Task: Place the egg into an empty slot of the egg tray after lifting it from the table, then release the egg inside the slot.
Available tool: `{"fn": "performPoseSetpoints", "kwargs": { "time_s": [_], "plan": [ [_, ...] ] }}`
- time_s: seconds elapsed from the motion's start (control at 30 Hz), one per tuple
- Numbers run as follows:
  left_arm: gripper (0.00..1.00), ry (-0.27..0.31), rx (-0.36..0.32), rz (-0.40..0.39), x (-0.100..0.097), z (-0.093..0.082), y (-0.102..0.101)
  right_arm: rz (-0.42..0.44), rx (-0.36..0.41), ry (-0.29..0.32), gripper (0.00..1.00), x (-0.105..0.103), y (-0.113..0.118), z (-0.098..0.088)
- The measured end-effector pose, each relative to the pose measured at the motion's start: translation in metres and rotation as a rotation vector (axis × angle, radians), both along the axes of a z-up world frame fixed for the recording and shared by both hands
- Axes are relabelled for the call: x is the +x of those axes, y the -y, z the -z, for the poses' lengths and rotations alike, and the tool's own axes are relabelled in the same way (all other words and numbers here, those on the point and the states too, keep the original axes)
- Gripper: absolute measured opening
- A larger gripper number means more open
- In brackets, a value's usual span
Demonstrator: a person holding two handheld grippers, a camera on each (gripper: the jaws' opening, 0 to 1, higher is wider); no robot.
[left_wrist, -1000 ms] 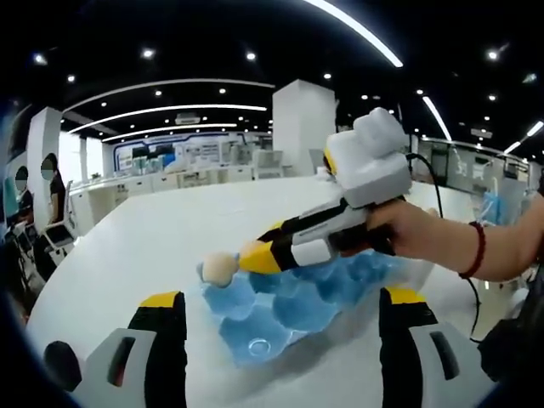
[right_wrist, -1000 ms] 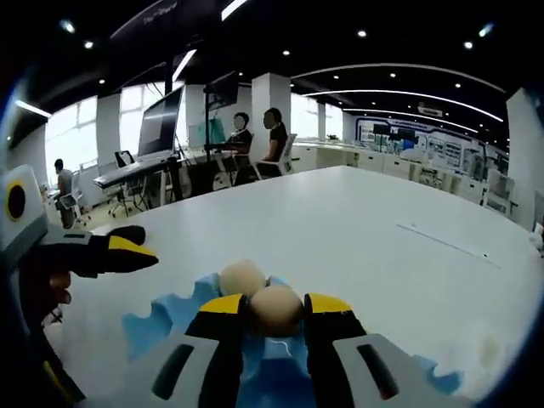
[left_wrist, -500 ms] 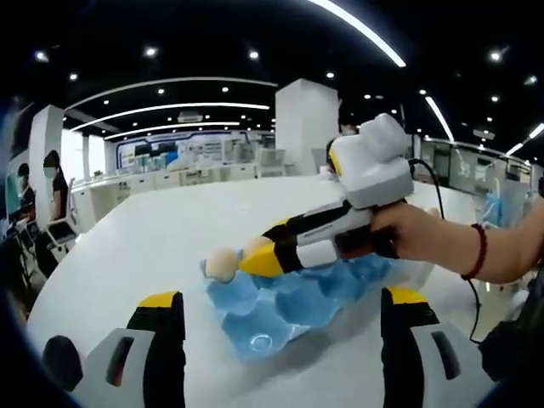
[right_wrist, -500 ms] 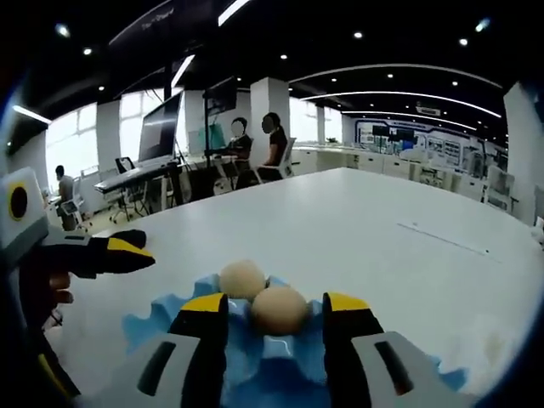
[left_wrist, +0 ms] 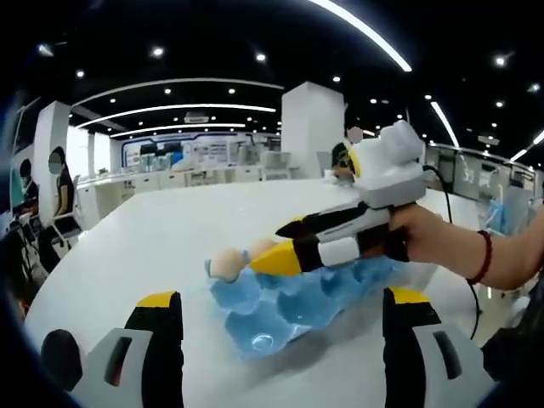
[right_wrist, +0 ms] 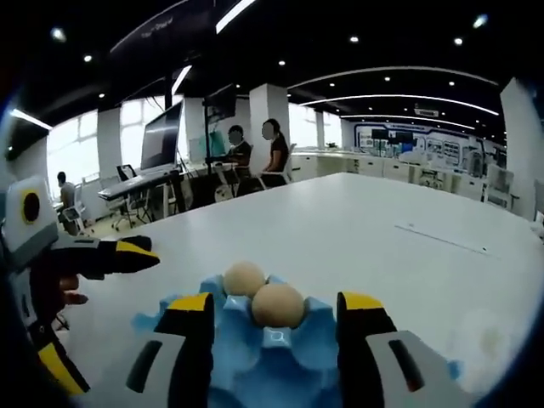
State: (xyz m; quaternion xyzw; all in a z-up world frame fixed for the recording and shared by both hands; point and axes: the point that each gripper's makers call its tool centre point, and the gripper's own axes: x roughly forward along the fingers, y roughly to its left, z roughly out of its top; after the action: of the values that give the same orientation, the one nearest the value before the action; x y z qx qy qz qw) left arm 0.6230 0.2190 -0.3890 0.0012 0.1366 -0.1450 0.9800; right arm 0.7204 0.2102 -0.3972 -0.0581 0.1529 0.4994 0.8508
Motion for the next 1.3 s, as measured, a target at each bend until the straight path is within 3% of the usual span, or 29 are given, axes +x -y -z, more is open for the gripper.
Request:
{"fn": "performPoseSetpoints", "kwargs": {
  "time_s": [0.4,0.63,1.3],
  "plan": [
    [1.00,0.007,0.025,0.012,-0.002,-0.002,0.005,0.041,0.046,-0.052,0.72,0.008,0.019,-0.008],
    [1.00,0.006,0.022,0.013,-0.001,-0.003,0.007,0.057,0.023,-0.033,0.76,0.010,0.033,-0.013],
    [1.00,-0.015,0.026,0.000,0.003,-0.001,0.018,0.136,-0.001,0.010,0.75,0.016,0.082,-0.017]
  ]
}}
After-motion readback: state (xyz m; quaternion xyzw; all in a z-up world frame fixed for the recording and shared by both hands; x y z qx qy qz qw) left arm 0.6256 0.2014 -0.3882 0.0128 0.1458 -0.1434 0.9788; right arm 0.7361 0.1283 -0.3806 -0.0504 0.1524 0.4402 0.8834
